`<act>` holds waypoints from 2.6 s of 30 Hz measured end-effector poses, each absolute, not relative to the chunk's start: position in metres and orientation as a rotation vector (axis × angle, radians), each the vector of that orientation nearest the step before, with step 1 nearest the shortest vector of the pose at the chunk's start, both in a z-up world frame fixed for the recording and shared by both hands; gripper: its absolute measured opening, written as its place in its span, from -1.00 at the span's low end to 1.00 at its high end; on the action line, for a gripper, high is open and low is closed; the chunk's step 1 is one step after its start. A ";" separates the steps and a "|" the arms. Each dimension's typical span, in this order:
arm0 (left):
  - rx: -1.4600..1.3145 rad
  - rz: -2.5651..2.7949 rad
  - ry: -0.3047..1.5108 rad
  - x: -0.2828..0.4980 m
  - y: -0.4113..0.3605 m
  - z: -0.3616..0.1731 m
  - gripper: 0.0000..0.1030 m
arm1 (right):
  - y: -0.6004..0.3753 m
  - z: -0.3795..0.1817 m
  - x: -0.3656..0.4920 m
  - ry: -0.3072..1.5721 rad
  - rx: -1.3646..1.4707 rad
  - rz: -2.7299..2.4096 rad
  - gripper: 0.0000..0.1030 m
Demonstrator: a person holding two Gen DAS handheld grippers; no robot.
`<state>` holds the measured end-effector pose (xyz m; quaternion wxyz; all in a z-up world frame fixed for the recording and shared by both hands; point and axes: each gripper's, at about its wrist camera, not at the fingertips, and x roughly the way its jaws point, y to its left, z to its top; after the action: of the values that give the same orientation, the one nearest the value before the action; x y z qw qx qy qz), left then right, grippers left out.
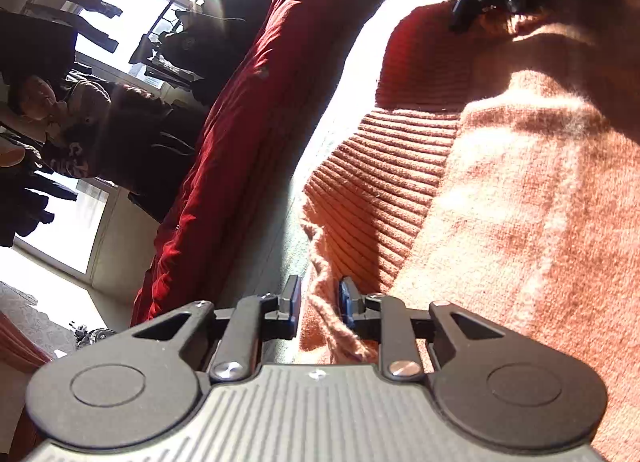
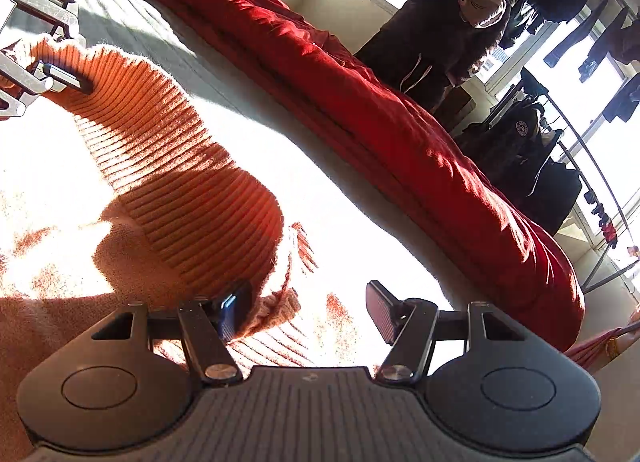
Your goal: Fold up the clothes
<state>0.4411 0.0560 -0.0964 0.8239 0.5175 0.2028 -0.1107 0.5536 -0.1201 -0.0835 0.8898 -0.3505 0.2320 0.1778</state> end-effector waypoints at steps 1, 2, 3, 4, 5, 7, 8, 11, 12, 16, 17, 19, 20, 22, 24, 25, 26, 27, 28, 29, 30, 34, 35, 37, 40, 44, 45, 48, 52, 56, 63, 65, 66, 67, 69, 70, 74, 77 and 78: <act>1.096 -0.234 0.415 0.439 0.057 -0.090 -0.20 | -0.122 -0.078 0.551 0.479 -0.710 0.378 0.49; 1.092 -0.232 0.400 0.437 0.058 -0.084 0.04 | -0.125 -0.072 0.547 0.479 -0.696 0.389 0.49; 1.088 -0.224 0.388 0.433 0.058 -0.078 0.14 | -0.128 -0.066 0.544 0.478 -0.682 0.401 0.52; 1.083 -0.216 0.377 0.429 0.059 -0.071 0.15 | -0.130 -0.060 0.540 0.478 -0.668 0.412 0.54; 1.079 -0.210 0.366 0.425 0.059 -0.065 0.15 | -0.133 -0.054 0.537 0.477 -0.654 0.423 0.57; 1.070 -0.207 0.365 0.414 0.061 -0.054 0.15 | -0.139 -0.041 0.528 0.479 -0.627 0.434 0.58; 1.070 -0.206 0.368 0.408 0.062 -0.050 0.15 | -0.143 -0.036 0.524 0.476 -0.617 0.438 0.59; 1.067 -0.216 0.378 0.392 0.064 -0.040 0.15 | -0.156 -0.022 0.501 0.461 -0.614 0.430 0.62; 1.064 -0.228 0.384 0.387 0.065 -0.037 0.16 | -0.160 -0.018 0.494 0.457 -0.619 0.426 0.64; 1.005 -0.333 0.461 0.365 0.063 -0.040 0.19 | -0.177 -0.014 0.470 0.480 -0.633 0.430 0.72; 0.988 -0.362 0.482 0.361 0.063 -0.042 0.19 | -0.180 -0.017 0.466 0.494 -0.635 0.431 0.74; 0.965 -0.401 0.516 0.357 0.060 -0.049 0.19 | -0.184 -0.027 0.463 0.525 -0.645 0.425 0.74; 0.953 -0.420 0.534 0.356 0.058 -0.052 0.20 | -0.186 -0.033 0.461 0.541 -0.650 0.422 0.74; 0.920 -0.438 0.575 0.361 0.058 -0.058 0.19 | -0.189 -0.043 0.459 0.567 -0.660 0.415 0.74; 0.872 -0.458 0.620 0.371 0.059 -0.062 0.19 | -0.189 -0.051 0.466 0.576 -0.668 0.403 0.74; 0.849 -0.469 0.639 0.376 0.060 -0.065 0.19 | -0.190 -0.055 0.469 0.580 -0.672 0.398 0.74; 0.816 -0.484 0.656 0.383 0.062 -0.067 0.19 | -0.190 -0.060 0.472 0.584 -0.676 0.392 0.74; 0.784 -0.492 0.671 0.390 0.065 -0.068 0.19 | -0.190 -0.064 0.475 0.588 -0.680 0.386 0.74; 0.751 -0.495 0.682 0.398 0.068 -0.069 0.19 | -0.190 -0.068 0.480 0.592 -0.683 0.381 0.74; 0.715 -0.494 0.690 0.405 0.072 -0.069 0.20 | -0.190 -0.072 0.486 0.594 -0.684 0.376 0.74; 0.681 -0.491 0.697 0.413 0.076 -0.070 0.20 | -0.190 -0.076 0.493 0.596 -0.686 0.372 0.74; 0.568 -0.458 0.696 0.443 0.094 -0.065 0.23 | -0.195 -0.086 0.521 0.585 -0.670 0.351 0.74; 0.555 -0.441 0.689 0.448 0.097 -0.064 0.23 | -0.197 -0.086 0.528 0.579 -0.653 0.344 0.74; 0.528 -0.406 0.675 0.459 0.105 -0.063 0.23 | -0.202 -0.086 0.543 0.569 -0.615 0.331 0.74; 0.493 -0.337 0.661 0.478 0.118 -0.065 0.23 | -0.212 -0.084 0.562 0.563 -0.544 0.314 0.74; 0.457 -0.273 0.681 0.495 0.134 -0.078 0.22 | -0.225 -0.088 0.584 0.582 -0.496 0.252 0.74; 0.440 -0.273 0.682 0.497 0.137 -0.080 0.26 | -0.228 -0.090 0.589 0.592 -0.483 0.238 0.75; 0.400 -0.263 0.680 0.498 0.144 -0.082 0.34 | -0.241 -0.100 0.603 0.645 -0.425 0.194 0.80; 0.458 -0.227 0.658 0.485 0.142 -0.072 0.32 | -0.261 -0.092 0.602 0.668 -0.275 0.174 0.81; 0.487 -0.310 0.621 0.453 0.131 -0.058 0.32 | -0.276 -0.068 0.573 0.650 -0.188 0.230 0.81; 0.520 -0.402 0.656 0.402 0.109 -0.063 0.33 | -0.293 -0.058 0.514 0.745 -0.088 0.393 0.12; 0.511 -0.400 0.662 0.391 0.107 -0.064 0.33 | -0.296 -0.065 0.498 0.773 -0.081 0.385 0.12; 0.498 -0.399 0.662 0.386 0.109 -0.063 0.33 | -0.298 -0.067 0.490 0.784 -0.071 0.380 0.12; 0.484 -0.398 0.663 0.381 0.110 -0.062 0.33 | -0.301 -0.070 0.482 0.792 -0.053 0.379 0.11; 0.469 -0.394 0.675 0.375 0.113 -0.060 0.33 | -0.307 -0.074 0.468 0.799 -0.007 0.394 -0.12; 0.463 -0.390 0.681 0.373 0.114 -0.060 0.33 | -0.309 -0.076 0.463 0.802 0.012 0.403 -0.20; 0.431 -0.373 0.687 0.368 0.116 -0.053 0.33 | -0.314 -0.082 0.456 0.821 0.096 0.423 -0.64; 0.417 -0.371 0.674 0.363 0.116 -0.046 0.33 | -0.310 -0.075 0.452 0.803 0.049 0.407 -0.81; 0.420 -0.372 0.671 0.361 0.116 -0.045 0.33 | -0.311 -0.072 0.449 0.798 0.033 0.402 -0.82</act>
<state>0.3614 0.1160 -0.0449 0.9059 0.2033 0.3249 -0.1800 0.4487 -0.3110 -0.0721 0.9017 0.0160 0.3858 0.1944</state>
